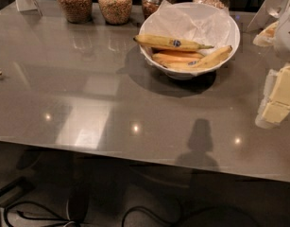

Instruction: Pick banana from white bowl

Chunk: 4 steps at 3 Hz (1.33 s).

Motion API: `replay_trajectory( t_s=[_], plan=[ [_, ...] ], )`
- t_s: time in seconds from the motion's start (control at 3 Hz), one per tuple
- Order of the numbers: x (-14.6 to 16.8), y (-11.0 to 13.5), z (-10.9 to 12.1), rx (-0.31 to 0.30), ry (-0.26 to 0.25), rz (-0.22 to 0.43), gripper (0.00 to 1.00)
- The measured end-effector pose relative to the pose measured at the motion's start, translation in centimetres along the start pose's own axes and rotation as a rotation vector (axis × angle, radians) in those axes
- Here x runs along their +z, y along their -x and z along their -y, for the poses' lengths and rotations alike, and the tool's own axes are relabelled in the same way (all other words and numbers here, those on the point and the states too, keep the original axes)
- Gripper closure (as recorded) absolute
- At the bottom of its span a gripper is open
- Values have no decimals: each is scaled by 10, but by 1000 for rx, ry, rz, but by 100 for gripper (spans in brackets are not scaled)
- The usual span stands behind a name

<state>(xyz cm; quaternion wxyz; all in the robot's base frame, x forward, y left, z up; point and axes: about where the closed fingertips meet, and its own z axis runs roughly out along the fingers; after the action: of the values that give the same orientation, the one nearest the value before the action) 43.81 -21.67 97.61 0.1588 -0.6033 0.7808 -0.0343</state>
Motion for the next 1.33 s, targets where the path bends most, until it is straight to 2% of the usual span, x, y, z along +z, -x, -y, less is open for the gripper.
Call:
replay_trajectory(
  t_s=[0.33, 0.67, 1.0, 1.33],
  plan=[
    [0, 0, 0, 0, 0, 0, 0],
    [0, 5, 5, -5, -22, 22, 0],
    [14, 22, 27, -17, -77, 138, 0],
    [31, 52, 64, -36, -157, 301, 0]
  ],
)
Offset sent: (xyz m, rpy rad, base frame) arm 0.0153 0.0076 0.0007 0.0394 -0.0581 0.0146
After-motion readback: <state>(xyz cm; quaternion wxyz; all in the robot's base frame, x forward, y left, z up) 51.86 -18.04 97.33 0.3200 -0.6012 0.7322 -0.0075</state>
